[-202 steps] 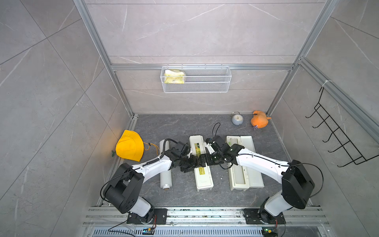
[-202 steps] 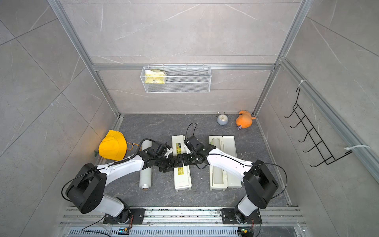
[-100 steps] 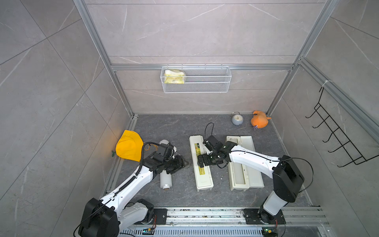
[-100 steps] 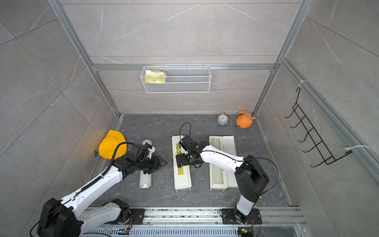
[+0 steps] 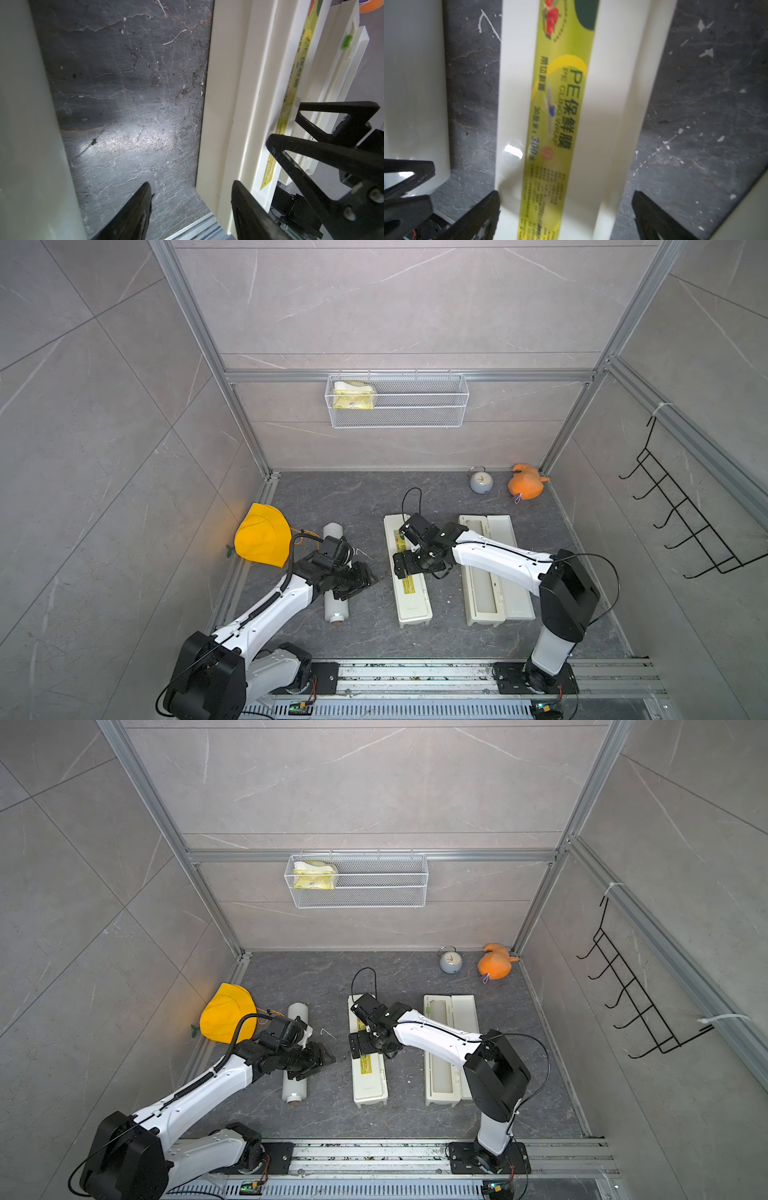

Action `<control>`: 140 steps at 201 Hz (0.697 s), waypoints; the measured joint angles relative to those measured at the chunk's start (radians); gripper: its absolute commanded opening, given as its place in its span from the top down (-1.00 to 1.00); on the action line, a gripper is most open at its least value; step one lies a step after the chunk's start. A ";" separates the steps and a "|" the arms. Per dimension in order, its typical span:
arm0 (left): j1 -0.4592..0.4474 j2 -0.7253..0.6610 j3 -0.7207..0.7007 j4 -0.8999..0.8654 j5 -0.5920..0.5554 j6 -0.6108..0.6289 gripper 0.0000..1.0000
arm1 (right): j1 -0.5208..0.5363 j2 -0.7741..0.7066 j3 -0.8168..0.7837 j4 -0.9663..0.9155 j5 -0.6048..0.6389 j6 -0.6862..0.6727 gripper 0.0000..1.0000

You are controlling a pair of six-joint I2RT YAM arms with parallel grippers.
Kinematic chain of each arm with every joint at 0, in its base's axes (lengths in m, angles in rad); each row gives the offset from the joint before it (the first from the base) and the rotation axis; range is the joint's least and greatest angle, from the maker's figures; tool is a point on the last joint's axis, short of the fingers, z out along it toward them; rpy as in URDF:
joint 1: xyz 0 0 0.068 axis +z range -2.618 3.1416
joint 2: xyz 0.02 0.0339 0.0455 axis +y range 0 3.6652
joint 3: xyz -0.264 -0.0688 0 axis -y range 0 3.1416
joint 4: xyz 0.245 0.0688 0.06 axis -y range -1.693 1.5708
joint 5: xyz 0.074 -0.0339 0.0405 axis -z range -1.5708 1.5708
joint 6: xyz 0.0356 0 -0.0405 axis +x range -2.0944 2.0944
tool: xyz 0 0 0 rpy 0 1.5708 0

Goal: Put plastic wrap rolls into dispensers
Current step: Pick up the plastic wrap cutting box from the center of the board.

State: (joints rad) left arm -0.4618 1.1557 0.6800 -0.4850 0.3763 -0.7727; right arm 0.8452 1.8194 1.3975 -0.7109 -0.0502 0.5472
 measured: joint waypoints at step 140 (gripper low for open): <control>0.018 0.036 -0.013 0.045 0.023 0.007 -0.27 | 0.066 0.088 0.073 -0.078 0.140 0.034 -0.99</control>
State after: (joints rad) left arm -0.4442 1.1915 0.6670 -0.4404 0.3996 -0.7658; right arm 0.9115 1.9072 1.4704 -0.7891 0.0902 0.5816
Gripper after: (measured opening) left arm 0.633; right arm 0.995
